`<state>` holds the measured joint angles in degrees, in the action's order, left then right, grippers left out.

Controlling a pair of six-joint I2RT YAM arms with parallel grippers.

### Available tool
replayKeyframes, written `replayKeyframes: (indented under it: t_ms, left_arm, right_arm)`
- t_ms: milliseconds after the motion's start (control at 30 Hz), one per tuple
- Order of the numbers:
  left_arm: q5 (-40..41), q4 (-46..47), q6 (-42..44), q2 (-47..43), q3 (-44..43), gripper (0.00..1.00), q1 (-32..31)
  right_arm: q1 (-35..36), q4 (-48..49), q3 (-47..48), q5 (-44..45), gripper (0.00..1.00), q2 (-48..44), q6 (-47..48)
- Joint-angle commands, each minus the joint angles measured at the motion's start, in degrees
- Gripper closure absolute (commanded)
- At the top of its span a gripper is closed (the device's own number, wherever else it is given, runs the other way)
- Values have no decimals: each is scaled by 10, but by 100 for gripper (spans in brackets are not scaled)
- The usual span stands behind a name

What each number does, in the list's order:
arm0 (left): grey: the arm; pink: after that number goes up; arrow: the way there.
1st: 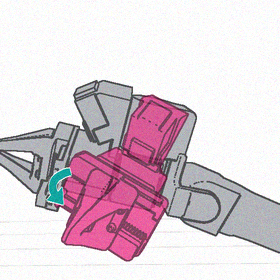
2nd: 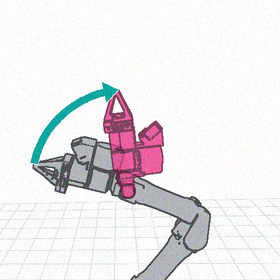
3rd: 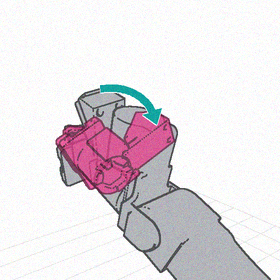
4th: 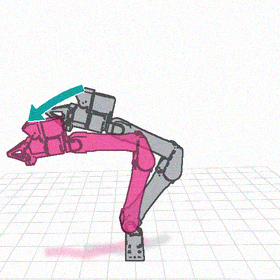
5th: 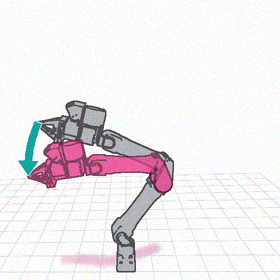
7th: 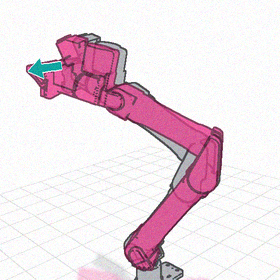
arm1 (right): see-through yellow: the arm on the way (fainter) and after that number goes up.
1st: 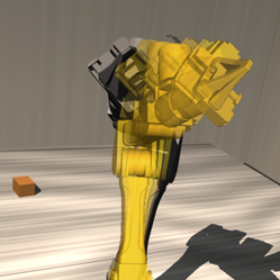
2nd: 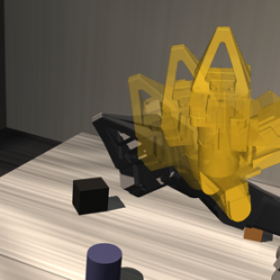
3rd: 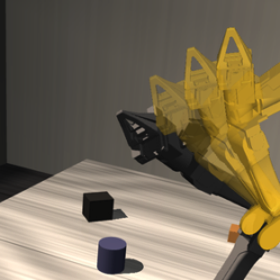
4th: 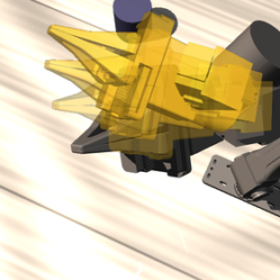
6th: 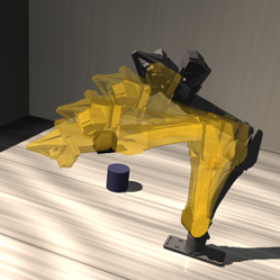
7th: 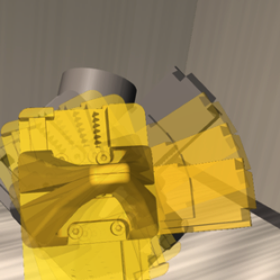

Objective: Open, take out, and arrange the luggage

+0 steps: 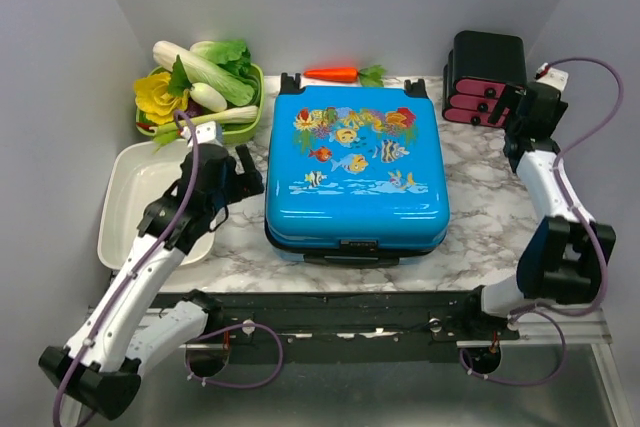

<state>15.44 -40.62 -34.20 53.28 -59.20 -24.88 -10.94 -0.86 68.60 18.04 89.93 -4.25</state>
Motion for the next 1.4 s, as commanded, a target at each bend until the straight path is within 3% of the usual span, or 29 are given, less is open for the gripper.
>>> replayKeyframes:
  t_ms: [0, 133, 267, 433, 533, 833, 1000, 1233, 1367]
  left_arm:
    - [-47, -31, -60, -85, 73, 1, -1]
    - [-146, -12, -77, -193, 155, 1, -1]
    - [-185, -28, -150, -281, 230, 1, -1]
    - [-233, -19, -238, -392, 340, 1, -2]
    - [-277, 43, -270, -397, 390, 1, -2]
    - [-309, 271, -212, -153, 396, 1, -10]
    - [-231, 341, -216, -30, 329, 1, -7]
    - [-205, 359, -181, 110, 231, 1, 6]
    - [-208, 352, -170, 162, 187, 1, 40]
  right_arm:
    - [35, -33, -68, -87, 4, -115, -74]
    - [70, -65, -59, -177, 4, -150, -32]
    - [121, -84, 9, -273, 4, -115, -48]
    - [185, -165, 150, -222, 5, -15, -46]
    - [204, -184, 238, -238, 5, 57, -67]
    - [241, -297, 498, -280, 5, 271, -61]
    - [242, -325, 494, -257, 5, 291, -44]
    - [242, -420, 511, -253, 4, 314, 20]
    - [242, -414, 463, -256, 5, 288, 19]
